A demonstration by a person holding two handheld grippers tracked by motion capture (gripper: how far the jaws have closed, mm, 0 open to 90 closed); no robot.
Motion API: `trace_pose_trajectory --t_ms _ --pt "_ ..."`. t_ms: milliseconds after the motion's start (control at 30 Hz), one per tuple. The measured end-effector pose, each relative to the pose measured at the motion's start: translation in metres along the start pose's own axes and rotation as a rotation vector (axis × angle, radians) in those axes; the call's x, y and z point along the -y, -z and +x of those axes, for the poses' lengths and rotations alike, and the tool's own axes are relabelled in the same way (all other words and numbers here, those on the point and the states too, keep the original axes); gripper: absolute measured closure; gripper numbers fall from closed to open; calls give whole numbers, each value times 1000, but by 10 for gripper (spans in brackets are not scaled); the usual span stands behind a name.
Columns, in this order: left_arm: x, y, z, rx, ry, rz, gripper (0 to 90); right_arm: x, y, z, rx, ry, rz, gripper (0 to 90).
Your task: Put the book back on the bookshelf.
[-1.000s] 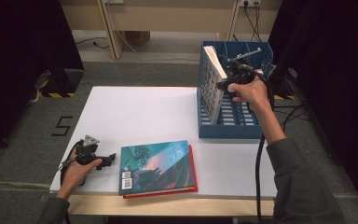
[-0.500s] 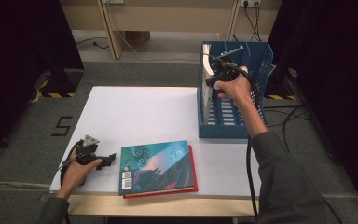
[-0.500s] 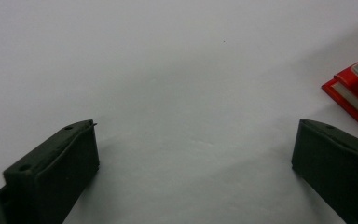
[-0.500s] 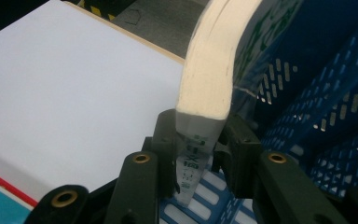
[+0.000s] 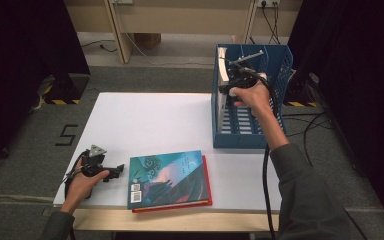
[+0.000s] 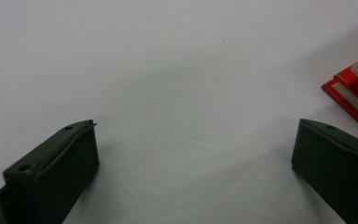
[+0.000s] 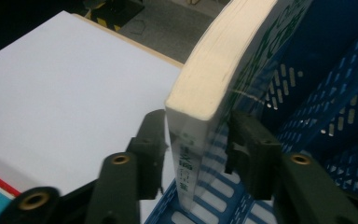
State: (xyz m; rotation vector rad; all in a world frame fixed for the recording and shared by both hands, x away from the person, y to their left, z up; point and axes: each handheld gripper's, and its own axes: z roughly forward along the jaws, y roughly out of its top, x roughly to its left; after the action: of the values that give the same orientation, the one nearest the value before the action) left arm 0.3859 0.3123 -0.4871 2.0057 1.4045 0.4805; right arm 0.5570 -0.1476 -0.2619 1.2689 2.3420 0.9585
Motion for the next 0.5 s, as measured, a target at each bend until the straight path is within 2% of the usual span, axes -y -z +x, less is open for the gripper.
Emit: trace_pose_trajectory --t_ms 133,200,233,333,367,433,500 --pt "0 0 0 0 0 -1 0 2 13 -1 9 -26 -37 420" --pt "0 0 0 0 0 -1 0 3 15 0 16 -17 -46 412" --pt "0 0 0 0 0 -1 0 6 21 2 46 6 -68 391" --pt "0 0 0 0 0 0 0 11 26 4 34 15 -72 381" --pt "0 0 0 0 -1 0 0 17 29 4 25 0 -82 373" --pt "0 0 0 0 0 0 0 21 30 5 26 1 -84 370" --pt "0 0 0 0 -3 2 0 35 35 8 15 7 -101 351"
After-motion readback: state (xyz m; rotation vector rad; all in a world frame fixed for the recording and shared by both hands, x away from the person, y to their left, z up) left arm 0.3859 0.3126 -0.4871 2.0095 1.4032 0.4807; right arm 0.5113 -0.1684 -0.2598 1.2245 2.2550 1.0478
